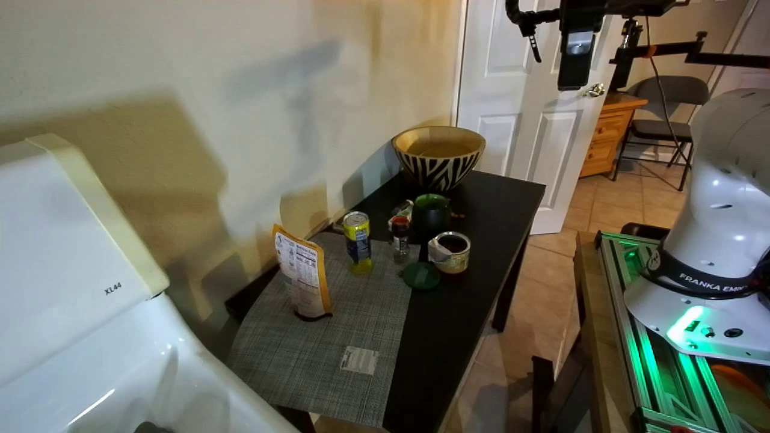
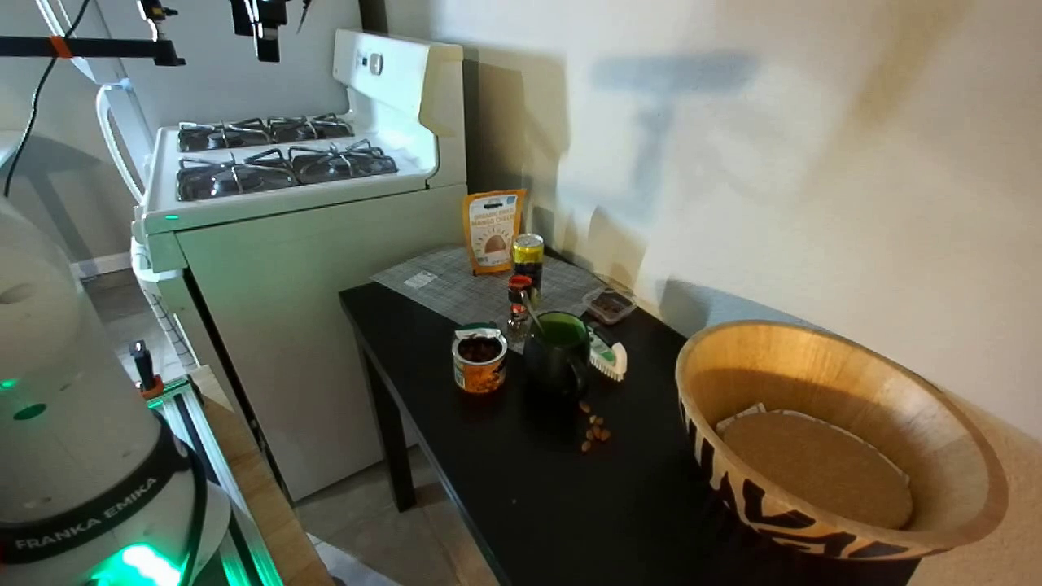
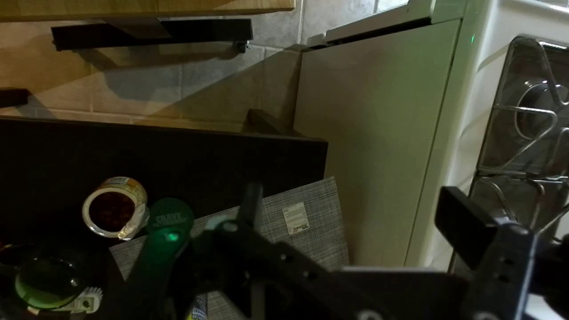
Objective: Remove the coaster from the wooden bowl
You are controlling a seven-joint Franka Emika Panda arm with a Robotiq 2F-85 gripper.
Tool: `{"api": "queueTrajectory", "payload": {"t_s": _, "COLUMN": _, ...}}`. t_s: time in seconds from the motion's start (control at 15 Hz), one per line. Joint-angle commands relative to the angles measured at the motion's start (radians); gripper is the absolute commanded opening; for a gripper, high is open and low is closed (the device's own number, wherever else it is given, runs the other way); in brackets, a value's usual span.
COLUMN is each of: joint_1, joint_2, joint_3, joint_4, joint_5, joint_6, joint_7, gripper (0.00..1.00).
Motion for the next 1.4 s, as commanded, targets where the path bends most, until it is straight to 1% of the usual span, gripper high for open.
{"api": "queueTrajectory", "payload": {"t_s": 0.0, "joint_1": -0.052, "joint_2": -0.029, "joint_3": 0.006, "joint_4": -0.018, "joint_5": -0.016, "joint_6": -0.013, "joint_7": -0.002, "gripper": 1.00}}
{"api": "queueTrajectory", "payload": {"t_s": 0.13, "joint_1": -0.103, "joint_2": -0.064, "joint_3": -0.002, "joint_4": -0.053, "joint_5": -0.107, "joint_6": -0.019, "joint_7": 0.004, "gripper": 1.00}}
{"api": "queueTrajectory", "payload": {"t_s": 0.27, "joint_1": -0.153, "joint_2": -0.085, "joint_3": -0.031, "joint_4": -0.094, "joint_5": -0.206, "joint_6": -0.032, "joint_7": -0.022, "gripper": 1.00}}
{"api": "queueTrajectory", "payload": {"t_s": 0.4, "joint_1": -0.208, "joint_2": -0.099, "joint_3": -0.059, "joint_4": -0.145, "joint_5": -0.306, "joint_6": -0.020, "joint_7": -0.034, "gripper": 1.00}}
{"api": "queueTrajectory", "payload": {"t_s": 0.67, "joint_1": -0.304, "joint_2": -0.108, "joint_3": -0.161, "joint_4": -0.235, "joint_5": -0.460, "joint_6": 0.021, "joint_7": -0.087, "gripper": 1.00}}
{"api": "queueTrajectory", "payload": {"t_s": 0.87, "joint_1": -0.406, "joint_2": -0.104, "joint_3": -0.272, "joint_4": -0.265, "joint_5": -0.587, "joint_6": 0.034, "joint_7": -0.122, "gripper": 1.00}}
{"api": "queueTrajectory", "payload": {"t_s": 0.93, "joint_1": -0.458, "joint_2": -0.099, "joint_3": -0.305, "joint_4": -0.255, "joint_5": -0.662, "joint_6": 0.037, "joint_7": -0.120, "gripper": 1.00}}
{"api": "queueTrajectory", "payload": {"t_s": 1.07, "joint_1": -0.522, "joint_2": -0.055, "joint_3": -0.381, "joint_4": -0.215, "joint_5": -0.757, "joint_6": 0.063, "joint_7": -0.137, "gripper": 1.00}}
{"api": "queueTrajectory", "payload": {"t_s": 1.2, "joint_1": -0.552, "joint_2": -0.019, "joint_3": -0.438, "joint_4": -0.190, "joint_5": -0.812, "joint_6": 0.113, "joint_7": -0.173, "gripper": 1.00}}
{"api": "queueTrajectory", "payload": {"t_s": 1.27, "joint_1": -0.558, "joint_2": 0.001, "joint_3": -0.465, "joint_4": -0.158, "joint_5": -0.820, "joint_6": 0.132, "joint_7": -0.201, "gripper": 1.00}}
{"api": "queueTrajectory", "payload": {"t_s": 1.33, "joint_1": -0.556, "joint_2": 0.023, "joint_3": -0.492, "joint_4": -0.140, "joint_5": -0.804, "joint_6": 0.153, "joint_7": -0.224, "gripper": 1.00}}
